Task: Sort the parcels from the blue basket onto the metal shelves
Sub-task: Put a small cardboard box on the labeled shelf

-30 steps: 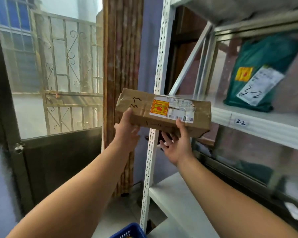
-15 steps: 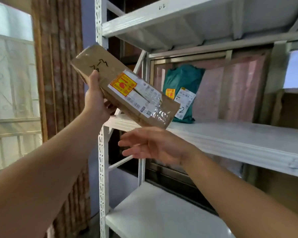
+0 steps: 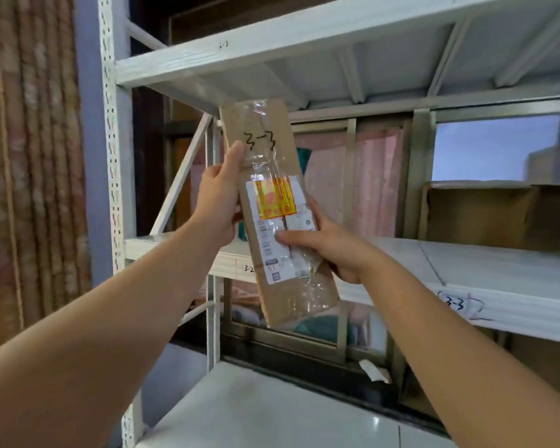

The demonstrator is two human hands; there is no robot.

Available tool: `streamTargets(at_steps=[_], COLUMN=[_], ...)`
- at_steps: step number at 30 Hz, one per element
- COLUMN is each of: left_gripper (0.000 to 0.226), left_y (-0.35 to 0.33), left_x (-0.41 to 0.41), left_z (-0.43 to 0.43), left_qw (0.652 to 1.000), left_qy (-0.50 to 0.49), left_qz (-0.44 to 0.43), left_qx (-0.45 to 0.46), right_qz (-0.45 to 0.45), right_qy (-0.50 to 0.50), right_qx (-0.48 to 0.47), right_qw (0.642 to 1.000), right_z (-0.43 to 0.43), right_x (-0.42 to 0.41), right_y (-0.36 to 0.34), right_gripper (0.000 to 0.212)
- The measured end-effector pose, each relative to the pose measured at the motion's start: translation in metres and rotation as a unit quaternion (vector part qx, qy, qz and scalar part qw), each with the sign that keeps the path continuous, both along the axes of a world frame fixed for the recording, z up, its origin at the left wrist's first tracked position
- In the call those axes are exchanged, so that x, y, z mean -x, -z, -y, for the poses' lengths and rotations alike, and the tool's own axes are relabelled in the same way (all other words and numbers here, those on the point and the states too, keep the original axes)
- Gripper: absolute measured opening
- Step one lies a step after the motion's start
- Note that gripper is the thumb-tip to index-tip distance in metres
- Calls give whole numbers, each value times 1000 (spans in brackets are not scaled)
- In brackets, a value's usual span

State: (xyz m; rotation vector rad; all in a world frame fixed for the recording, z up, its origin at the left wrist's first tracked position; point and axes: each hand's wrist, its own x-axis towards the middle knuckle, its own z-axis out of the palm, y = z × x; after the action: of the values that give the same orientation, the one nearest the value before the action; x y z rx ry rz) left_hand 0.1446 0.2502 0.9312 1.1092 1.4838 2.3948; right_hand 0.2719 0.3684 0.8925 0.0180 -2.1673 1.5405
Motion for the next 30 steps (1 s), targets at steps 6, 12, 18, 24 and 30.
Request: streamTargets(at_steps=[6, 12, 18, 24, 30], left_gripper=[41, 42, 58, 60, 46], left_y=[7, 25, 29, 39, 47], left_x=[-62, -96, -108, -126, -122], left_z=[-50, -102, -159, -216, -260], left_qw=[984, 967, 966, 951, 910], left_qy=[-2, 16, 53, 78, 45], left_qz=[-157, -212, -190, -194, -216], left_qx=[85, 141, 165, 228, 351], right_qz=[-177, -158, -61, 32, 225], right_qy=[142, 299, 302, 337, 369], right_qx=[89, -69, -142, -157, -265], right_qw=[970, 939, 941, 928, 862], right_z=[-37, -82, -132, -192, -231], right_x=[-31, -83, -120, -138, -129], right_y=[-4, -21, -20, -13, -11], right_gripper=[99, 73, 81, 96, 62])
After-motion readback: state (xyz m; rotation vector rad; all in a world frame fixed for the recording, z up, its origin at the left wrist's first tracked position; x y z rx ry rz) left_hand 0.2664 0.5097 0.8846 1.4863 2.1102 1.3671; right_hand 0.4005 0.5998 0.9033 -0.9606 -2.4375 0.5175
